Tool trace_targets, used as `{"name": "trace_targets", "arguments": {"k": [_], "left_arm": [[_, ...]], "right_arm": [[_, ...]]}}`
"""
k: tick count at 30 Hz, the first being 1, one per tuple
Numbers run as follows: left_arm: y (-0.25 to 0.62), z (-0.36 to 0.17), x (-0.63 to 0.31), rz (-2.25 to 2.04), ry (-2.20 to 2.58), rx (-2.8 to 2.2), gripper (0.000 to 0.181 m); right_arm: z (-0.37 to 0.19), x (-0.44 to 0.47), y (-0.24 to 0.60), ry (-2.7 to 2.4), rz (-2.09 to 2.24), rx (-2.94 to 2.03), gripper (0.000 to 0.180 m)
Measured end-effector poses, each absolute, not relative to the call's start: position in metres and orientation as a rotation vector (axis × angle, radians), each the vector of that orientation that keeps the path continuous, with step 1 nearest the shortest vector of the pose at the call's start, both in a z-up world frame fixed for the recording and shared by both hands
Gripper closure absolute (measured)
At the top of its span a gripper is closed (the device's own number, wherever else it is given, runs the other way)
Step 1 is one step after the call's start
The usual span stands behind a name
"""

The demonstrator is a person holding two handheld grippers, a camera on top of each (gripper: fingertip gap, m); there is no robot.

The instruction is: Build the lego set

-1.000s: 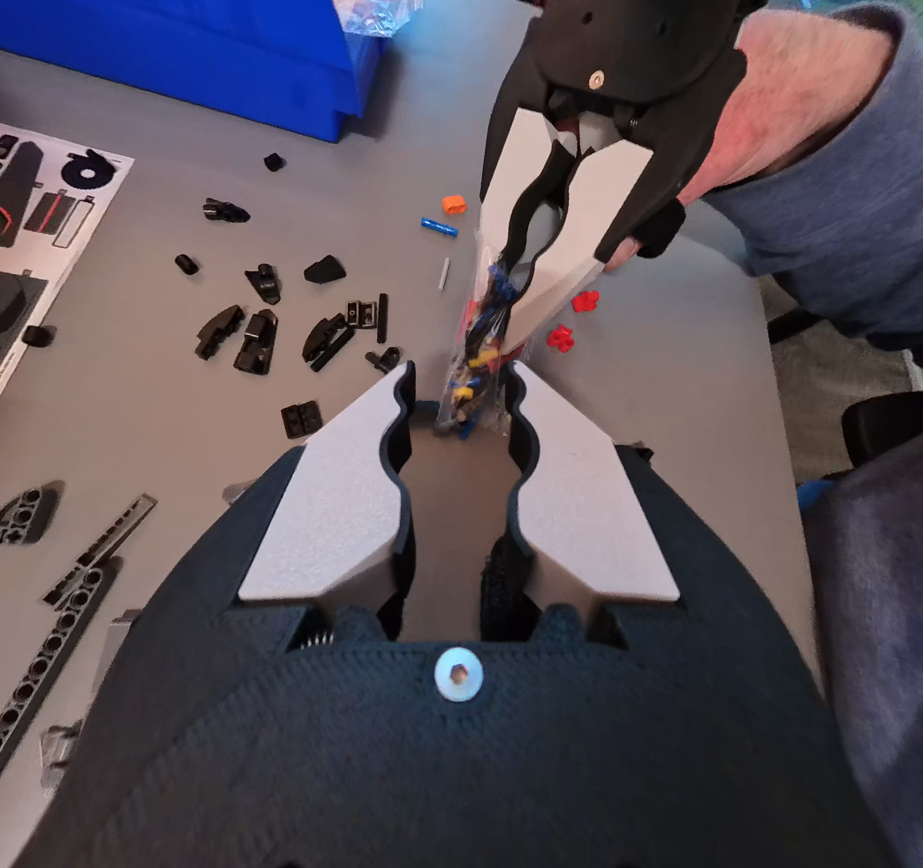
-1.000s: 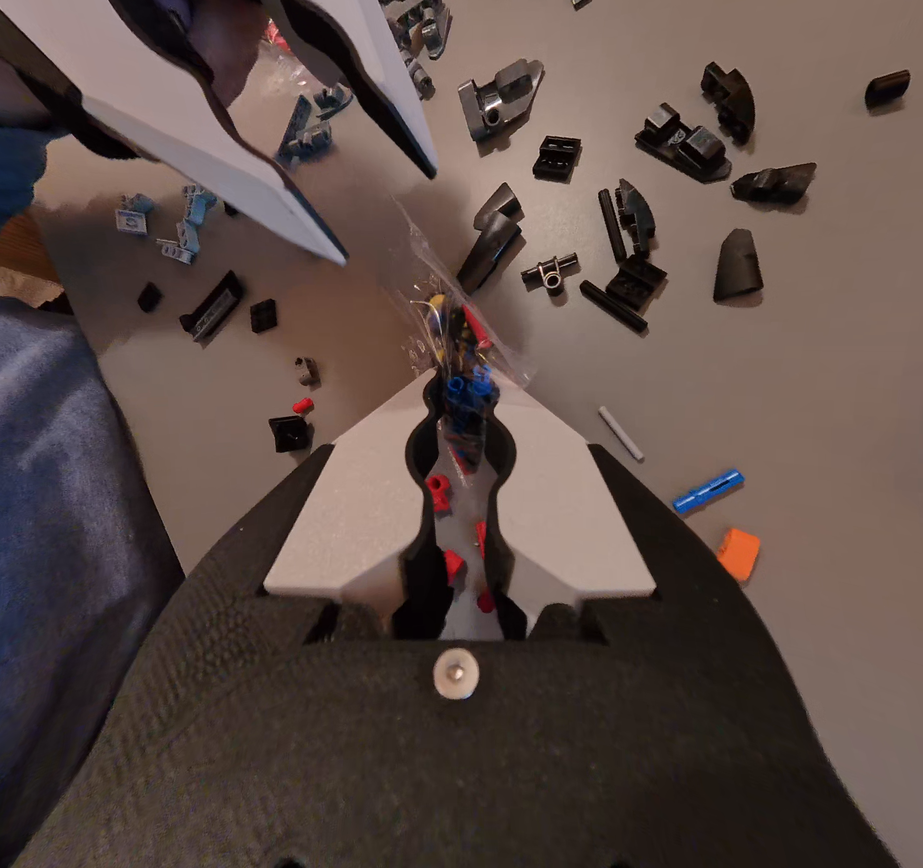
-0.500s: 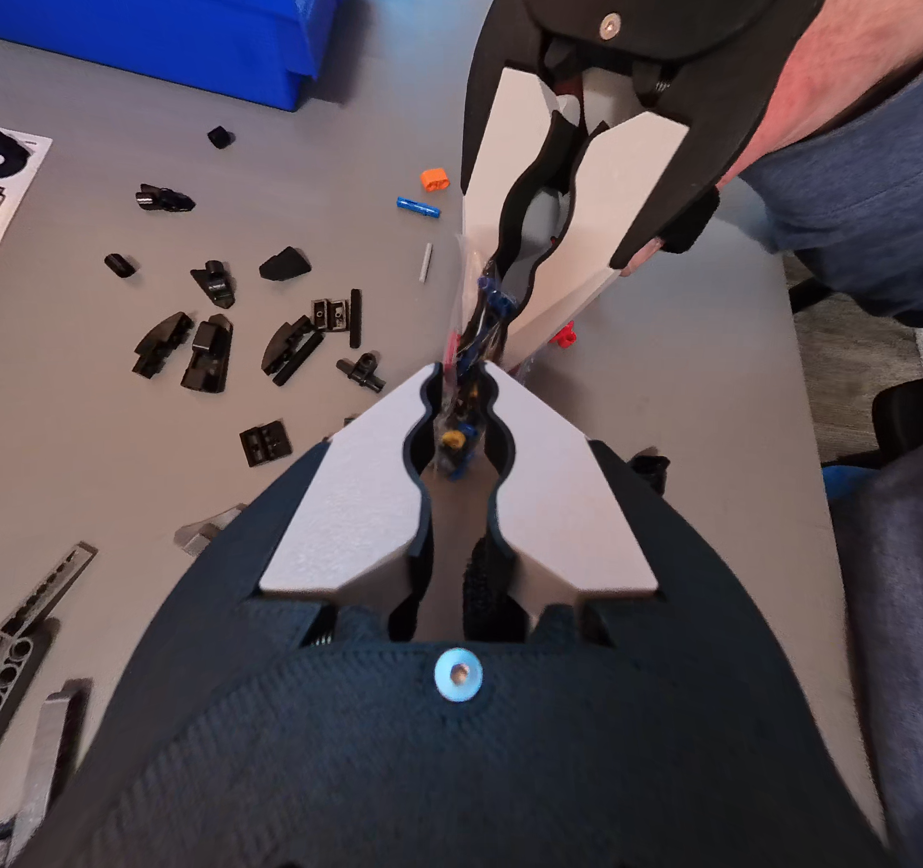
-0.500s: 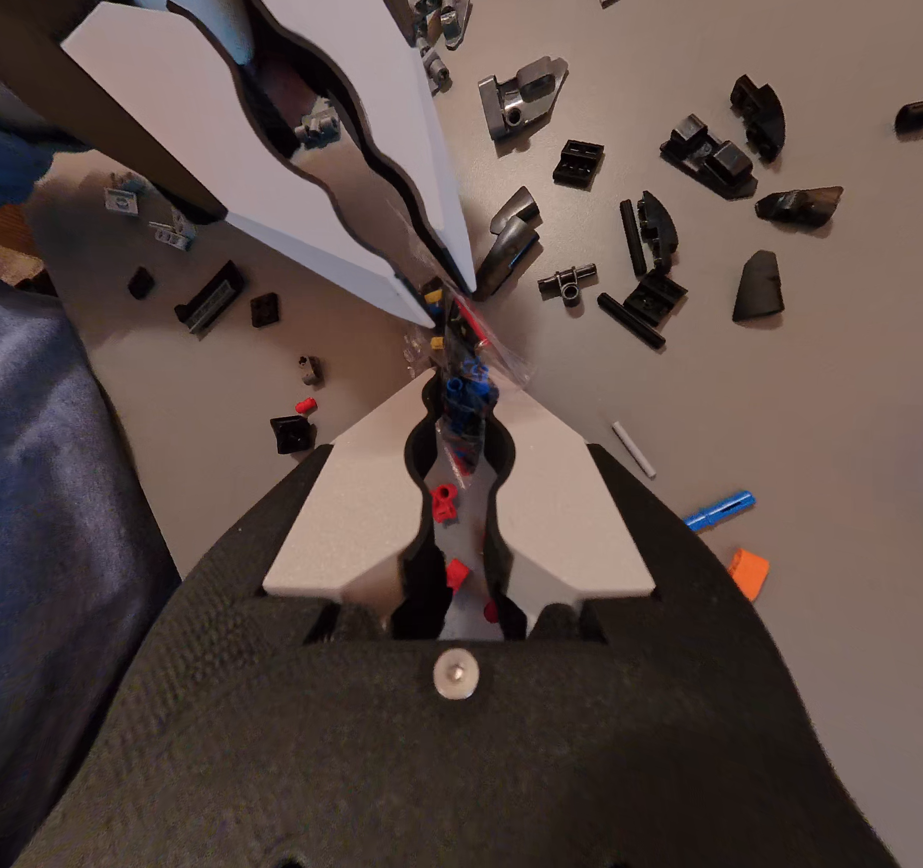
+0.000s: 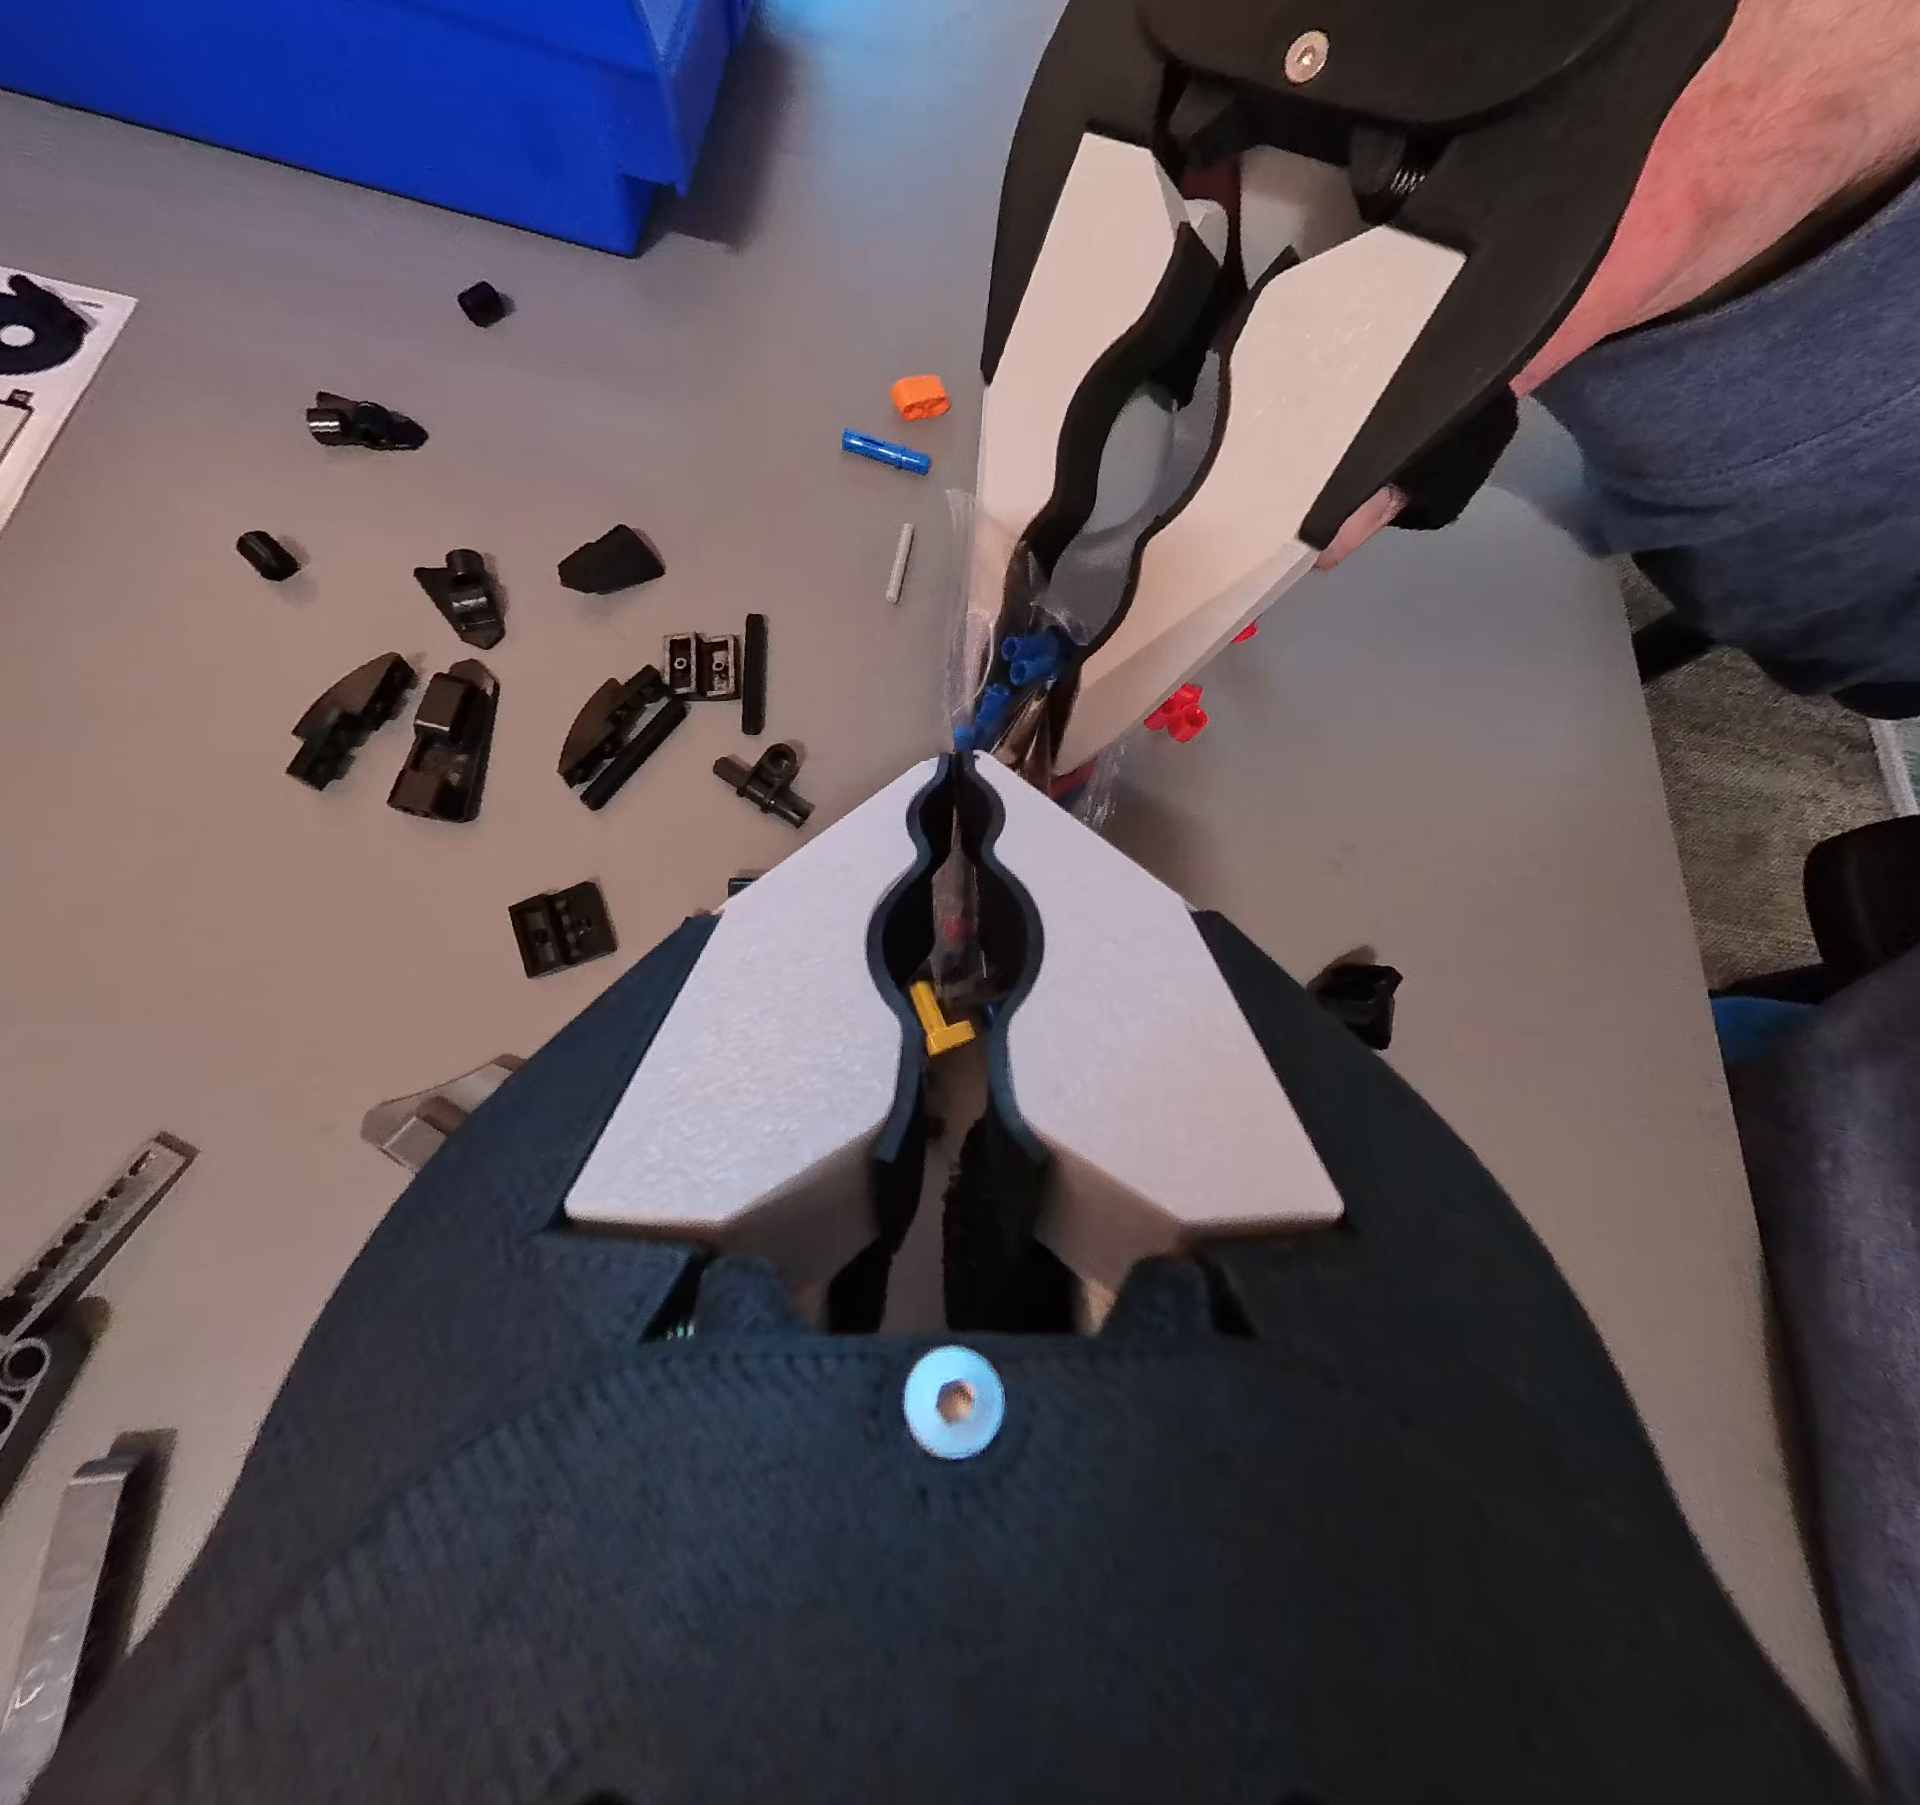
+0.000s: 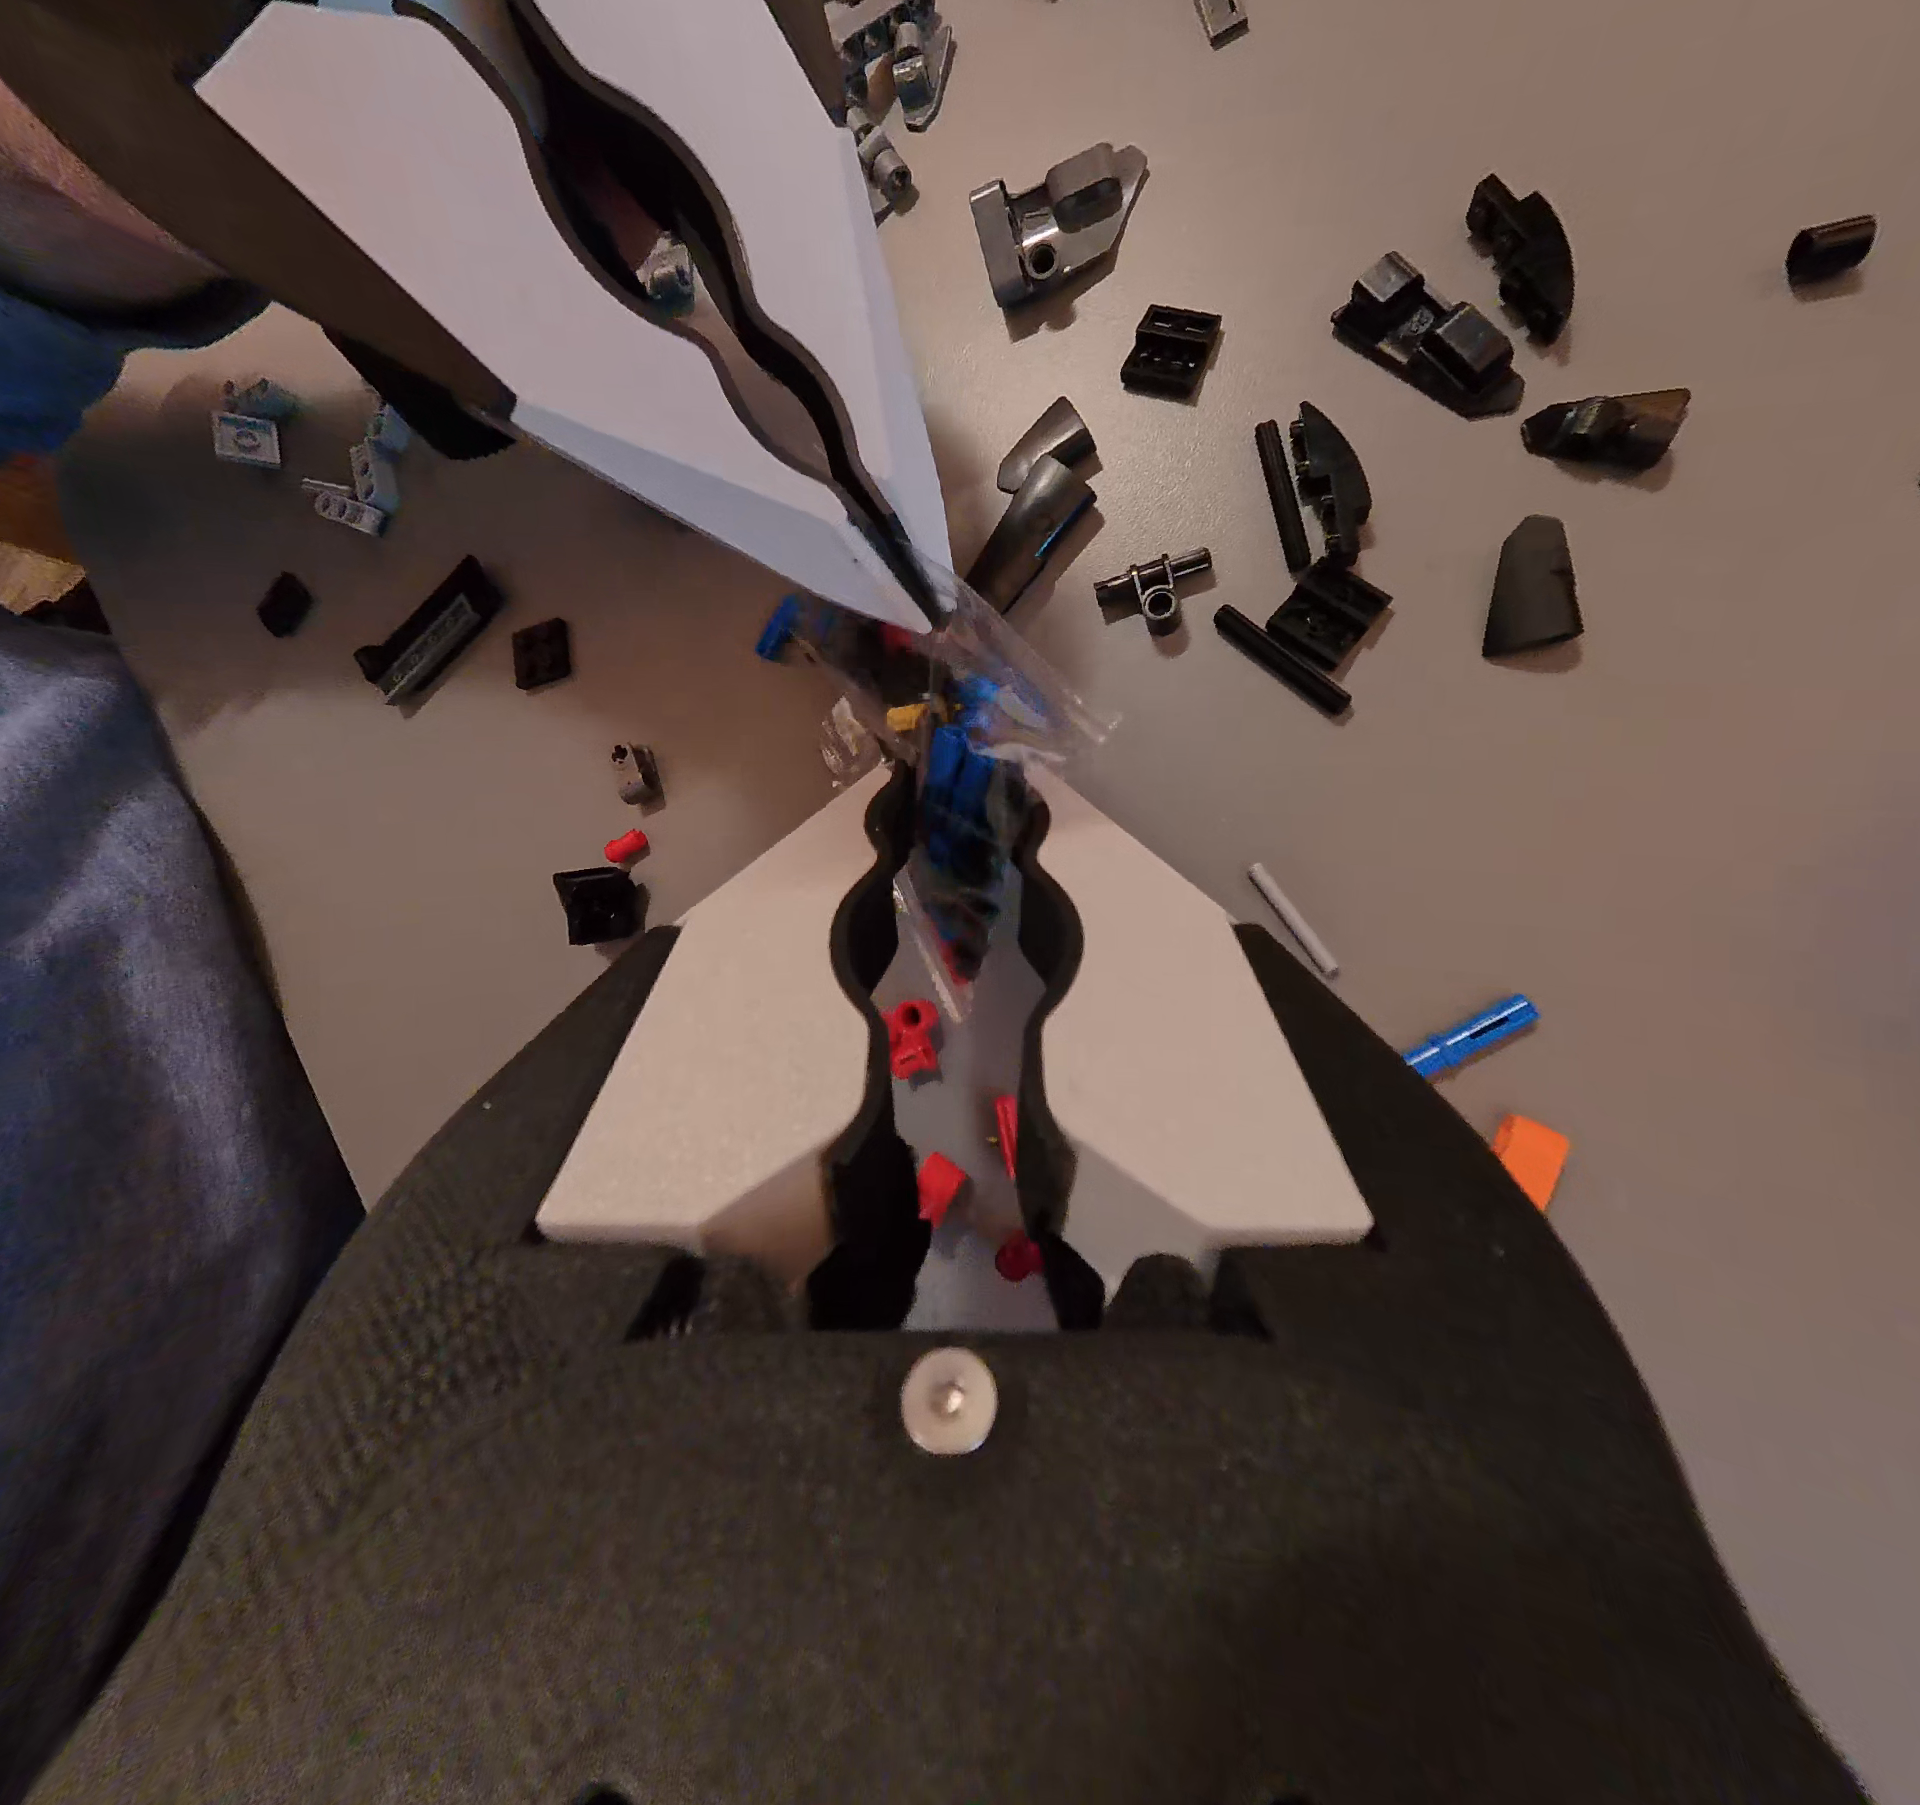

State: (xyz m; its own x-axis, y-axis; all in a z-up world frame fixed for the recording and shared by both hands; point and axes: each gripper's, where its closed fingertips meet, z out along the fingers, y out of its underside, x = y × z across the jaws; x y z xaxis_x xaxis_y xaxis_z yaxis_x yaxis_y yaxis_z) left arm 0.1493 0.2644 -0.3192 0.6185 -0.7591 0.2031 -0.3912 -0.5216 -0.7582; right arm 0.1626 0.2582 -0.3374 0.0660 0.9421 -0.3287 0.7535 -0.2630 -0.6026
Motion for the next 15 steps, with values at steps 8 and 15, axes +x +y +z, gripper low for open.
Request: {"name": "trace_targets", "arguments": {"k": [8,15], "left_arm": [[0.2644,-0.3186,0.1494,-0.692,0.897,-2.154,0.181],[0.2655,-0.3182,0.1489,-0.694,0.891,-2.153,0.181]], "right_arm": [[-0.3368,0.1659,0.2579,-1.711,0.996,-2.073,0.163],[-0.3363,0.1688,0.2589,-1.712,0.992,-2.074,0.163]]}}
